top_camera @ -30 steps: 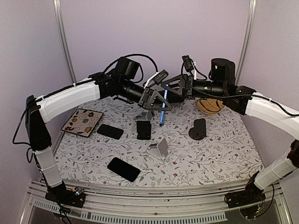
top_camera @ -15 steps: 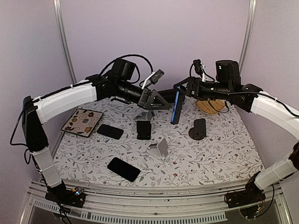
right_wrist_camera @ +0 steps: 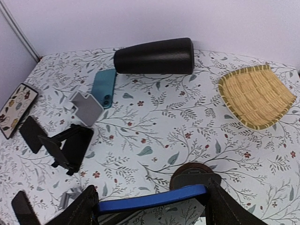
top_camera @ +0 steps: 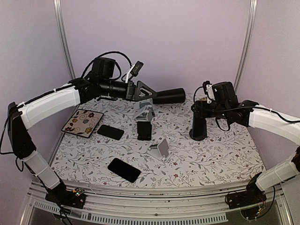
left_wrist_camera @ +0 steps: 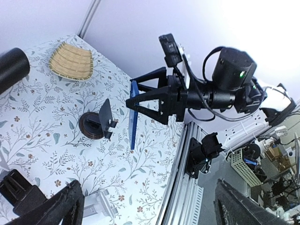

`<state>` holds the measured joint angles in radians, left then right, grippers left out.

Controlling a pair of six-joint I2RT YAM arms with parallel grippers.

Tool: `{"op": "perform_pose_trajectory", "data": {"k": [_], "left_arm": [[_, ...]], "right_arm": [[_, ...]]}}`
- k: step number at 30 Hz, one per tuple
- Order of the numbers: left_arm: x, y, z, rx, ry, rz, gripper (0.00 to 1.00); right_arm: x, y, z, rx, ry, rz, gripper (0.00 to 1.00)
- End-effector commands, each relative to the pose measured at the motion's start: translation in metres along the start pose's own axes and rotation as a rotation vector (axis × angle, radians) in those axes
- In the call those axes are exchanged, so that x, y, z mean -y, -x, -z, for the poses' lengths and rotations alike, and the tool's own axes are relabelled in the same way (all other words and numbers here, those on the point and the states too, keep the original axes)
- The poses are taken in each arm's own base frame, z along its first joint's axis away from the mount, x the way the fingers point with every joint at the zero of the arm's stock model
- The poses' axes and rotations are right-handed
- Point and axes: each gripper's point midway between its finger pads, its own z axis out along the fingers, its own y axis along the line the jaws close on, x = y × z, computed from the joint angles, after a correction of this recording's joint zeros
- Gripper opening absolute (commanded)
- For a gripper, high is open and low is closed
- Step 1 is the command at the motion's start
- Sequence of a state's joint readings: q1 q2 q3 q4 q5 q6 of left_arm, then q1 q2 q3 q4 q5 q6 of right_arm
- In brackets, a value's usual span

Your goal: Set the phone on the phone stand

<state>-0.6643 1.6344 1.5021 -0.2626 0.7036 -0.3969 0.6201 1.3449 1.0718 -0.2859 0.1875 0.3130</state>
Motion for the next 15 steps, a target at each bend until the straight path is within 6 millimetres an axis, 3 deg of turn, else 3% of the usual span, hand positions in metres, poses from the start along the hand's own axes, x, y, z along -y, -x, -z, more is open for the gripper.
{"op": "perform_pose_trajectory", "data": {"k": [1,10,15], "left_arm": [[-0.004,0.015,0.016,0.084,0.050,0.003,0.97],[-0.010,0.015,0.027,0.108,0.078,0.029,0.97],[-0.013,0.016,0.030,0.116,0.086,0.037,0.97]], "right_arm": [[0.034,0.030,0.004,0.193,-0.192,0.034,0.25],[0.048,0.030,-0.019,0.241,-0.290,0.083,0.26],[0.052,0.018,-0.034,0.218,-0.315,0.098,0.26]]}}
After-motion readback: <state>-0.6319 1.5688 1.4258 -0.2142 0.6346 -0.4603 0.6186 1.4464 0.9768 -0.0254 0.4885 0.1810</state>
